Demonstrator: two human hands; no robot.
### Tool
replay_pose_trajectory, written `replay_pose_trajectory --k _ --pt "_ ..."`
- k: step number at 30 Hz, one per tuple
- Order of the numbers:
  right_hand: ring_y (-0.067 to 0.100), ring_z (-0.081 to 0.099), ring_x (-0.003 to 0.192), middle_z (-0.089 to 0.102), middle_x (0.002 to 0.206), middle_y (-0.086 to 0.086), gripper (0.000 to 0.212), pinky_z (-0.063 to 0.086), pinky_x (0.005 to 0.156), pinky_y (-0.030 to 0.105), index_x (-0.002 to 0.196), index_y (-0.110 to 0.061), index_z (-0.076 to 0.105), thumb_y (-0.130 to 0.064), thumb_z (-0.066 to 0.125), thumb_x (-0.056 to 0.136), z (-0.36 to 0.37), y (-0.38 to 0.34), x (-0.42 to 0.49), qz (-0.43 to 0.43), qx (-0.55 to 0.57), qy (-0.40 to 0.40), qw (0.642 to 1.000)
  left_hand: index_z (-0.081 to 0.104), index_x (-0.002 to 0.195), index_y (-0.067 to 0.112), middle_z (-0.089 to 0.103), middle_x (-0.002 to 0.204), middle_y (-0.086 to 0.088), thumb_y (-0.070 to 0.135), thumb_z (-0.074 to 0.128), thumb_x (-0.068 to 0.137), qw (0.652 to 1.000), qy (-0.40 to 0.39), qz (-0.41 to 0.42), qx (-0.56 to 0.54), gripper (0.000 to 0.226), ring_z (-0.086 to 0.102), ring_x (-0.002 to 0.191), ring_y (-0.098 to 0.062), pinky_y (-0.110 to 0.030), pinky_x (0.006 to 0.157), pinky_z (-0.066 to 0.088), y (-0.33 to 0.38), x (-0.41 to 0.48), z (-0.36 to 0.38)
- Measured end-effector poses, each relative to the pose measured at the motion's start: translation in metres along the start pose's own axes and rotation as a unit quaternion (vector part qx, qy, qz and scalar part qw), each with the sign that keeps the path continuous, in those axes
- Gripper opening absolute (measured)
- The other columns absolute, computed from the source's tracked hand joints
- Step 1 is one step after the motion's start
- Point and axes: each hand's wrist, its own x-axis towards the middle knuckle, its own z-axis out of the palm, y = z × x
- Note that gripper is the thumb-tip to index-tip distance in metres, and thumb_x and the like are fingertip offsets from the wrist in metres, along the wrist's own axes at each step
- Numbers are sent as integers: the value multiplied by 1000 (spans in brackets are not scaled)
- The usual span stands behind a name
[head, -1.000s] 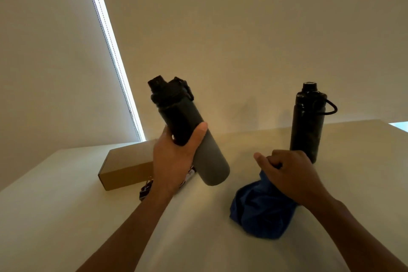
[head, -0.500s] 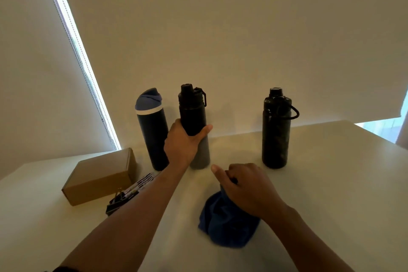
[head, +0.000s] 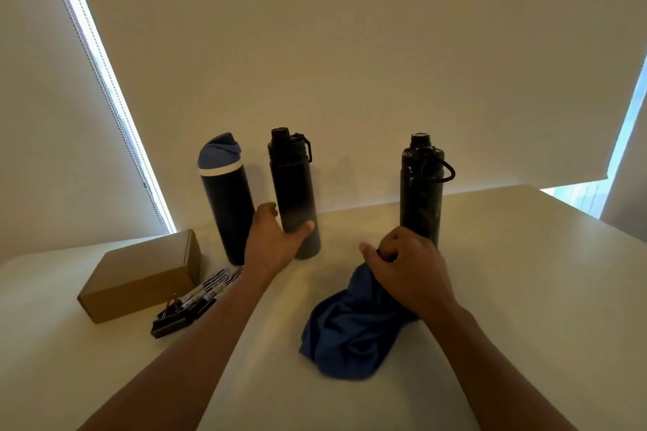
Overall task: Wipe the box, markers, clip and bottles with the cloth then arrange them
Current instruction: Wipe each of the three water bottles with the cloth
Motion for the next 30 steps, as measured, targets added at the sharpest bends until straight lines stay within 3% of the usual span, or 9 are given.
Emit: replay_pose_trajectory --k 2,5,8,13,16,18,20,24,30 --pt "1 57 59 58 73 -17 53 47 56 23 54 -26 56 -67 55 88 -6 7 3 37 -13 25 999 42 150 19 49 150 -1 52 81 85 1000 3 16 0 83 56 130 -20 -41 104 52 -8 -25 -8" --pt "6 54 48 56 54 -11 62 37 48 21 51 -24 55 -75 48 85 -16 21 6 131 -44 78 987 55 133 44 61 128 22 58 75 87 996 -26 79 -1 52 60 114 0 -30 95 52 -20 -66 -27" --pt "10 53 55 55 72 -8 64 40 51 24 60 -24 56 -85 51 75 -25 42 8 200 -47 138 969 61 105 64 61 105 46 83 55 80 992 -52 116 16 32 60 100 15 -24 86 52 -33 -95 -48" --pt "17 56 93 43 115 -5 90 54 78 40 111 -23 46 -85 75 52 -6 57 12 250 54 104 961 64 108 46 66 96 27 59 56 90 984 -2 153 91 23 63 97 8 -7 75 41 -48 -92 -62" --pt "23 58 105 43 126 0 97 55 86 44 130 -21 40 -66 85 57 9 55 16 236 66 64 967 65 116 35 69 102 16 65 53 86 986 -15 148 81 43 66 95 -1 -12 84 45 -58 -84 -65" --pt "23 58 102 46 126 3 93 55 85 43 133 -17 40 -59 85 64 14 55 19 229 65 69 969 60 113 43 67 100 20 69 49 82 986 -24 147 72 41 66 95 -1 -19 86 49 -62 -81 -64" --pt "22 60 99 52 122 2 86 55 83 41 133 -18 42 -56 83 67 18 57 22 223 68 77 969 56 111 48 63 97 26 61 56 87 985 -20 148 88 27 64 92 2 -16 82 48 -58 -83 -63" --pt "17 63 90 63 109 -2 73 51 73 31 122 -22 50 -51 86 65 15 53 23 215 94 91 968 60 114 41 65 98 22 36 70 94 983 -16 155 101 23 65 93 0 -22 80 55 -56 -86 -59" --pt "-2 64 85 65 99 -19 65 54 69 23 116 -35 53 -60 83 64 5 -3 13 137 145 67 978 64 120 32 71 104 15 36 71 96 988 -7 140 66 25 68 98 -3 -34 89 60 -65 -81 -61"
